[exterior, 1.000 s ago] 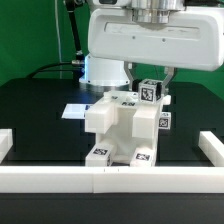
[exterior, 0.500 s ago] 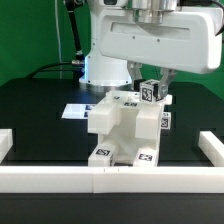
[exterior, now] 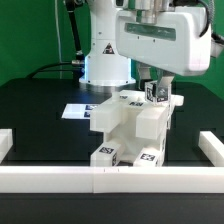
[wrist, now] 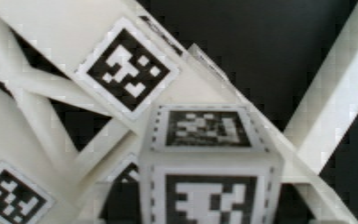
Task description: Assemble chair
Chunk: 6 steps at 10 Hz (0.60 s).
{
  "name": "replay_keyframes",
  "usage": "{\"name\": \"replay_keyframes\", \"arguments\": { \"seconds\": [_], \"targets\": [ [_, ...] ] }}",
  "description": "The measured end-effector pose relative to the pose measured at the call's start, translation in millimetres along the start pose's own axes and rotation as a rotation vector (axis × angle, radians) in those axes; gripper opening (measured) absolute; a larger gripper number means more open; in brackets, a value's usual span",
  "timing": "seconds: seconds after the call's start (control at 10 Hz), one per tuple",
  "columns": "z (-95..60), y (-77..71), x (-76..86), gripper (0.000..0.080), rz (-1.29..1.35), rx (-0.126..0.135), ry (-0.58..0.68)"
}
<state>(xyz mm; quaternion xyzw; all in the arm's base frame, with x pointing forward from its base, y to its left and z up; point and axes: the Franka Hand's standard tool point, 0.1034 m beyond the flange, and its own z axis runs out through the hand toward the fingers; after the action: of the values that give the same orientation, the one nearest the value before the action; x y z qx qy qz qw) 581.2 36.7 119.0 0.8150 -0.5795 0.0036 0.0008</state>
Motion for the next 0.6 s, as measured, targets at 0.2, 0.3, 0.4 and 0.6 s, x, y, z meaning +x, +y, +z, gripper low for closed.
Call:
{"name": "replay_keyframes", "arguments": {
  "seconds": [0.2, 0.3, 0.4, 0.6],
  "targets": [
    [0.0, -0.8, -2.4, 0.0291, 0.104, 0.003, -0.008],
    [0.2, -0.8, -2.3, 0.0291, 0.097, 0.003, -0.008],
    [0.3, -0.8, -2.3, 0.0463, 0.096, 0.003, -0.008],
    [-0.4, -1.6, -3.9, 0.0611, 0.028, 0.002, -0.008]
  ]
}}
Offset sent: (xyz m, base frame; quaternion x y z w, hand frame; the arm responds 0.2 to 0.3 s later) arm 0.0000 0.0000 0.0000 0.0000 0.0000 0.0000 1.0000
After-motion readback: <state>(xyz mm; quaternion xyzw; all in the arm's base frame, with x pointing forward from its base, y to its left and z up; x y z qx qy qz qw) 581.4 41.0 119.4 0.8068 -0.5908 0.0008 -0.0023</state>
